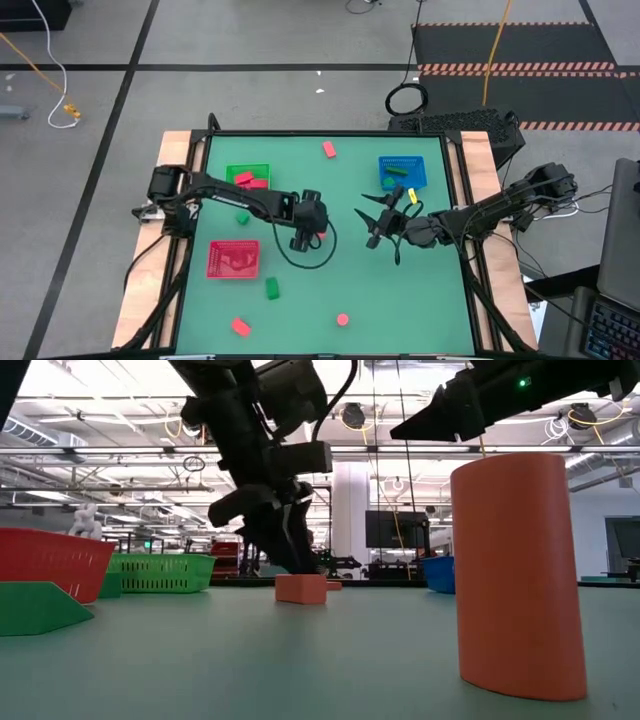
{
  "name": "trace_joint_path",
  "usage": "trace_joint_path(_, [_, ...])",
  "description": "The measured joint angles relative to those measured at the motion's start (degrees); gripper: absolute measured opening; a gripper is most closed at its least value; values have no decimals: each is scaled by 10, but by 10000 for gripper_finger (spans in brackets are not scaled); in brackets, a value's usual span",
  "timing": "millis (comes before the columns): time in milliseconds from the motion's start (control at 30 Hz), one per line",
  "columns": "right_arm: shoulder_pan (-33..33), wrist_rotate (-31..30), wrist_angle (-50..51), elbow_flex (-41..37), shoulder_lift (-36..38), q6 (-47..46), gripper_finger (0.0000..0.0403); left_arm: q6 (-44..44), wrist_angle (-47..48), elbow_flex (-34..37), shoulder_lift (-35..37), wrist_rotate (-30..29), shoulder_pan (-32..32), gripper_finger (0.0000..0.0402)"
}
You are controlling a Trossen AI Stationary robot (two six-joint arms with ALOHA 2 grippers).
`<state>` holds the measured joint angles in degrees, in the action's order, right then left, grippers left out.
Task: Sort & place blocks by color
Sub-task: Put the orange block into the red bin
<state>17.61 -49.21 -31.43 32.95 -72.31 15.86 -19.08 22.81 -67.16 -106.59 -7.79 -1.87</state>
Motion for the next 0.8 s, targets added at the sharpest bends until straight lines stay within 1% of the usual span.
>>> trace_joint_path(133, [-5, 0, 1, 0, 0, 0, 199, 3, 8, 0, 0, 24, 1, 225])
trace_joint_path(233, [-8, 0, 6, 0, 0, 0, 199, 32, 35, 1, -2, 68, -1, 225])
trace_joint_path(267, [-8, 0, 7, 0, 0, 0, 199, 44, 43, 2, -3, 68, -2, 225])
trace_joint_path(300, [-8, 0, 8, 0, 0, -1, 199, 60, 54, 0, -3, 89, -2, 225])
trace_joint_path(333, [-8, 0, 9, 0, 0, -1, 199, 73, 79, 2, -4, 94, -4, 225])
trace_joint_path(400, [-8, 0, 12, 0, 0, -2, 199, 89, 111, 5, -7, 93, -12, 225])
trace_joint_path(567, [-7, 0, 16, 0, 0, -11, 199, 107, 112, 3, -5, 70, -34, 225])
trace_joint_path(700, [-7, 0, 17, 0, 0, -16, 199, 120, 80, 3, -1, 38, -45, 225])
trace_joint_path(800, [-7, 0, 17, 0, 0, -17, 199, 160, 40, 3, 5, 25, -45, 225])
